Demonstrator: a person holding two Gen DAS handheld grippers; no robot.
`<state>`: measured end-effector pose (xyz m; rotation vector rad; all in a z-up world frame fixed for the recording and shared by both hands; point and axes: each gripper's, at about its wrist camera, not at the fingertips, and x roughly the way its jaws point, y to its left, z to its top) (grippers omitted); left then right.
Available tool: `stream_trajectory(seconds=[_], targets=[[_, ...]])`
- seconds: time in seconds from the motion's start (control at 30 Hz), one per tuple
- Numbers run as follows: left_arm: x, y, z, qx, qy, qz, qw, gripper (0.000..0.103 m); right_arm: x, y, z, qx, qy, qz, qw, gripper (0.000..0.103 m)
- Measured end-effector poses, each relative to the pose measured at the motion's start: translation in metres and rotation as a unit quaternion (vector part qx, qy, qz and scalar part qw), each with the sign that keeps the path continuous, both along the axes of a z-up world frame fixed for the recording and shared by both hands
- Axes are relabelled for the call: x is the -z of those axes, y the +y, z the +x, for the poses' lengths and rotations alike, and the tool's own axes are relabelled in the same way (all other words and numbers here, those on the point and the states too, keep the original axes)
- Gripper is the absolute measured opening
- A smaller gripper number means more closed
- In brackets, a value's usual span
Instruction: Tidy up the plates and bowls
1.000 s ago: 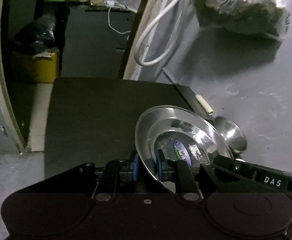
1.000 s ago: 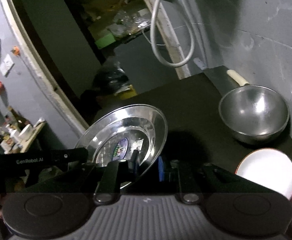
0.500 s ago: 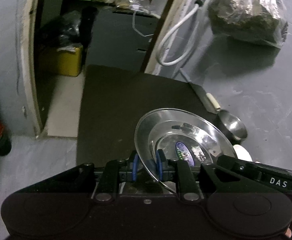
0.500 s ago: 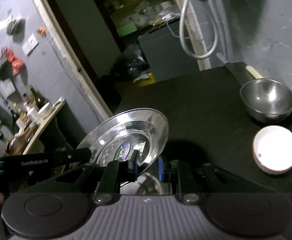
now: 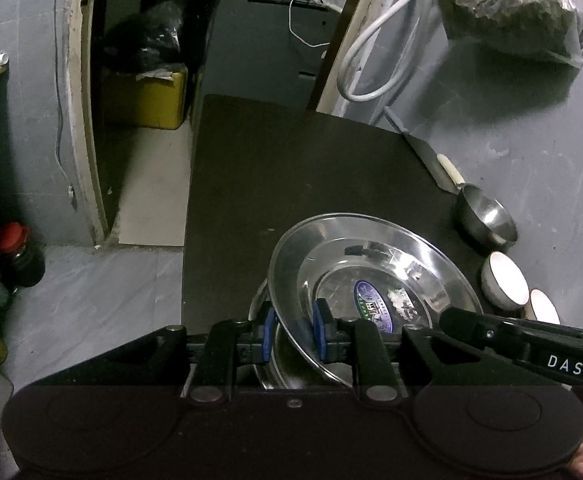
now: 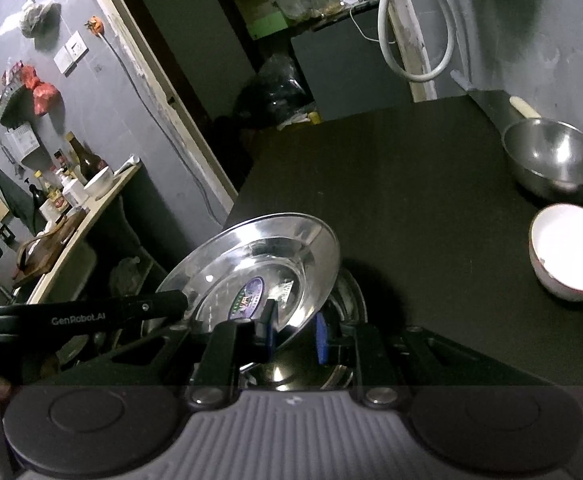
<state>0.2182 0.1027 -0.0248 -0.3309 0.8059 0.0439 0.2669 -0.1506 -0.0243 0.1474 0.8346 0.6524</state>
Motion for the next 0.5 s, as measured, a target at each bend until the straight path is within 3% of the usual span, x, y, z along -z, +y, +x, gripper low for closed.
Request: stream_trajectory(seconds=[0.5], targets=[[0.0104,-0.0040,0.0026,0.000,0.025,0.017,0.9996,0.023,0.0103,0.0079,0.0017,0.001,0.024,-0.009,1.000,0.022]])
